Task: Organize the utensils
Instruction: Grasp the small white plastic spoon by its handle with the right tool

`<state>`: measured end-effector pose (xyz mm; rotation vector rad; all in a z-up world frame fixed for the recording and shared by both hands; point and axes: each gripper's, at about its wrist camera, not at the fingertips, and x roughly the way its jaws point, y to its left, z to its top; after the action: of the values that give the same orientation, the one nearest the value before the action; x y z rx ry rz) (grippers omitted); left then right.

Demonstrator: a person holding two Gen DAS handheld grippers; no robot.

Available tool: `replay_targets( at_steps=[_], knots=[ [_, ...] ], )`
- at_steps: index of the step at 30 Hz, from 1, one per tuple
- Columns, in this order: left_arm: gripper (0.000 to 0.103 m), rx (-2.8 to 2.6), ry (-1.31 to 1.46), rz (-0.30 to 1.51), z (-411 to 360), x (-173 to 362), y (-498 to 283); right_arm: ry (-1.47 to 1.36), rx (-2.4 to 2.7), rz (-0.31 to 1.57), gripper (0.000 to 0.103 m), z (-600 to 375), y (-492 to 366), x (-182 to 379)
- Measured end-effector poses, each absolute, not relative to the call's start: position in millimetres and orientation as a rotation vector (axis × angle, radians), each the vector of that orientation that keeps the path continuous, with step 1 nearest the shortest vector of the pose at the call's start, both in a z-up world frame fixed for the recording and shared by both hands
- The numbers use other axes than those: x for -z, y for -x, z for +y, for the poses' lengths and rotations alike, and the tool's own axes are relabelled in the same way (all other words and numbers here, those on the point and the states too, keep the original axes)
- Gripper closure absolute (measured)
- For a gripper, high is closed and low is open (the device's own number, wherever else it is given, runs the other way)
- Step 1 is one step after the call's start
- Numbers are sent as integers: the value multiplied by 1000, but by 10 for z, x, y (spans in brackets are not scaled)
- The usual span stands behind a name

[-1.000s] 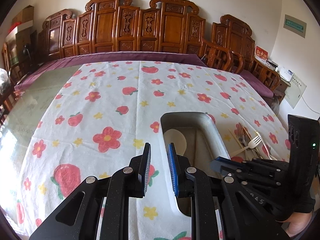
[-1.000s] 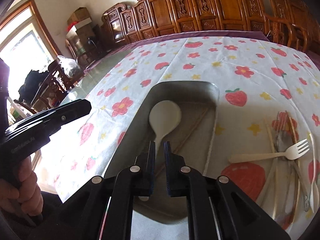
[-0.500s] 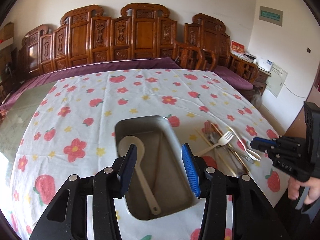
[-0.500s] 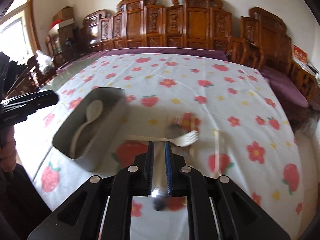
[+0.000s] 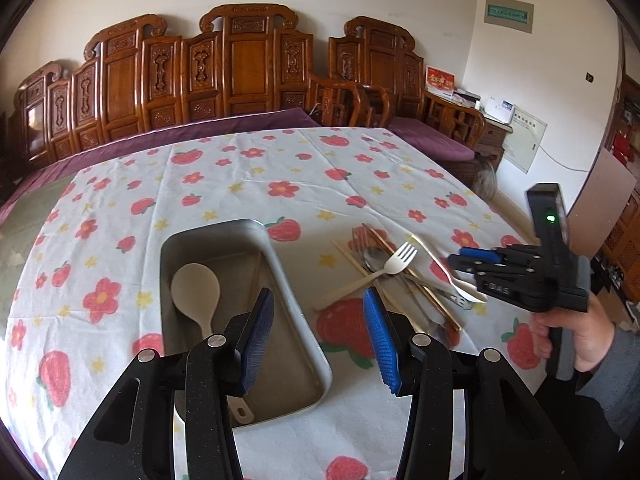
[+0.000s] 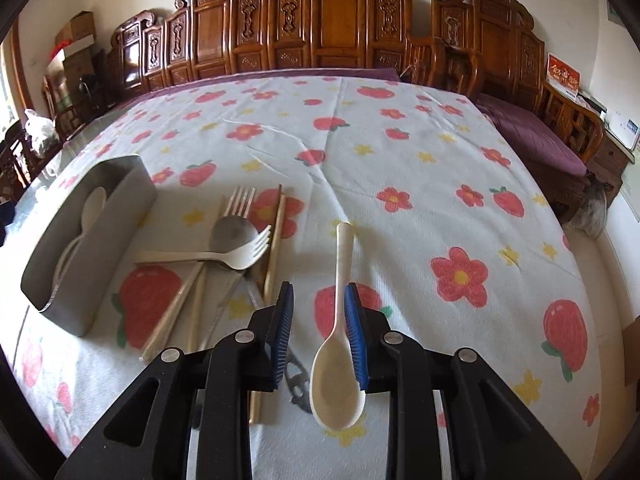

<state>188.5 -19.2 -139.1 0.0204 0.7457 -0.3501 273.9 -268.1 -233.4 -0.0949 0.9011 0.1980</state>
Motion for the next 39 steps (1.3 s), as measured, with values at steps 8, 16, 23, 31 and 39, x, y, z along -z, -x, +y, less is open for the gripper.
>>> replay_targets(
  at_steps=[8,16,23,31,39],
  knots=[
    [59,347,-83,758,-370,1474,-1910,73,-185,984,75,-2782,-3013,2632],
    [59,348,-147,792,-580,1539,-2036,73,-186,978,94,-2851,-3004,2615],
    [59,373,-190,878,-798,1696,-2367,76,-201,971,94,-2867,-3013,2614],
    [59,394,-261,996,-1020,1888,-2742,49,-219,973,94,-2900,-3005,2623],
    [65,395,-364,1109,-1272,2134,-2977,2,-254,969,94,-2931,-3016,2583]
  ],
)
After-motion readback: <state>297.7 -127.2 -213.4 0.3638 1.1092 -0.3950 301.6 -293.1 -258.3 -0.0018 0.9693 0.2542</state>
